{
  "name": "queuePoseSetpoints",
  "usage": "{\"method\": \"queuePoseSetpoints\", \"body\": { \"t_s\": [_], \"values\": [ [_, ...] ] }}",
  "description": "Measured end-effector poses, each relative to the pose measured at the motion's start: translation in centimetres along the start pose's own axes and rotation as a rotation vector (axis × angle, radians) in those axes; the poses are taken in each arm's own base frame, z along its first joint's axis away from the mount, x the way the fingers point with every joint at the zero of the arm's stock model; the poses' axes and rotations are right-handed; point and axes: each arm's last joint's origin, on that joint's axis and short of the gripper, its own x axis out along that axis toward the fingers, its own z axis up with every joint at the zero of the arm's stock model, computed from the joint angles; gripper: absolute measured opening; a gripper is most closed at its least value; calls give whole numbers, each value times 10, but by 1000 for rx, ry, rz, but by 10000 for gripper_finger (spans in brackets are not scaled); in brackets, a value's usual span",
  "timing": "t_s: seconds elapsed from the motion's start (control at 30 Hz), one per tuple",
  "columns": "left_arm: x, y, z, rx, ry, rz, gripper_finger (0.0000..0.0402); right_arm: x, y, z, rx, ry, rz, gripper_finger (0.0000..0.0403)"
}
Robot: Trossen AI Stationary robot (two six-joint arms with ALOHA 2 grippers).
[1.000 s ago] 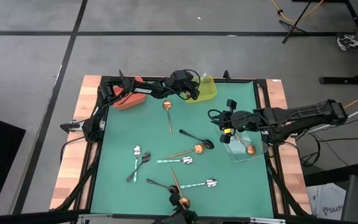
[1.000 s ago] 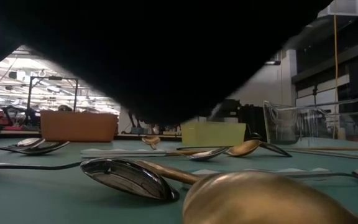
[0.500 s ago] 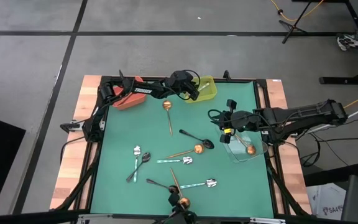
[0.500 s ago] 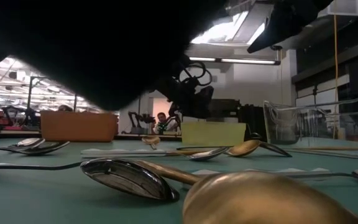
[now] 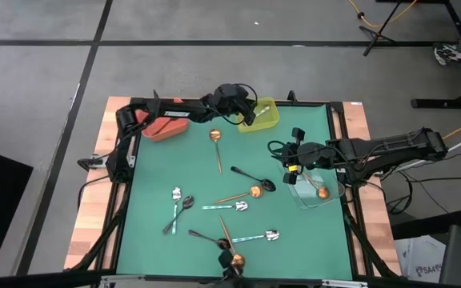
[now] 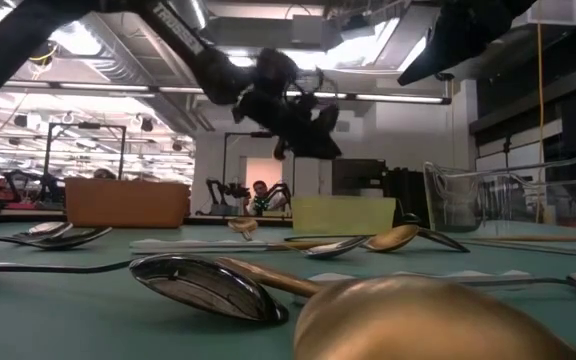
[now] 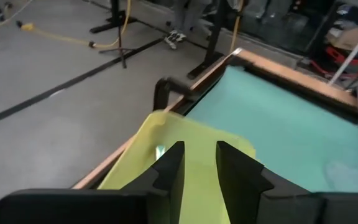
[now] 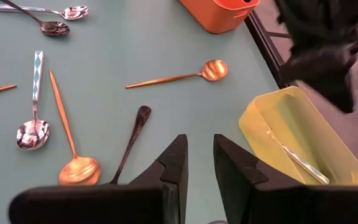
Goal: Sort silverware by color (type)
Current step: Put the center gold spoon into the transparent bin
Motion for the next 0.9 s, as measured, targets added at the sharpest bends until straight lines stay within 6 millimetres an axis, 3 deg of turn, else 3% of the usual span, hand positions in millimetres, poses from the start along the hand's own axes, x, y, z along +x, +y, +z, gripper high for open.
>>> {"method": "queuePoseSetpoints", "body": {
  "t_s": [0.3,0.67,0.9],
  "values": [
    [-51,-26,38,70,78,-98,83,0,0,0,1,-2,5,67],
    [-168,-75,82,335,149,-171,80,0,0,0,3,0,14,67],
    [-233,-95,90,391,172,-270,80,0,0,1,7,-7,14,67]
  ]
}}
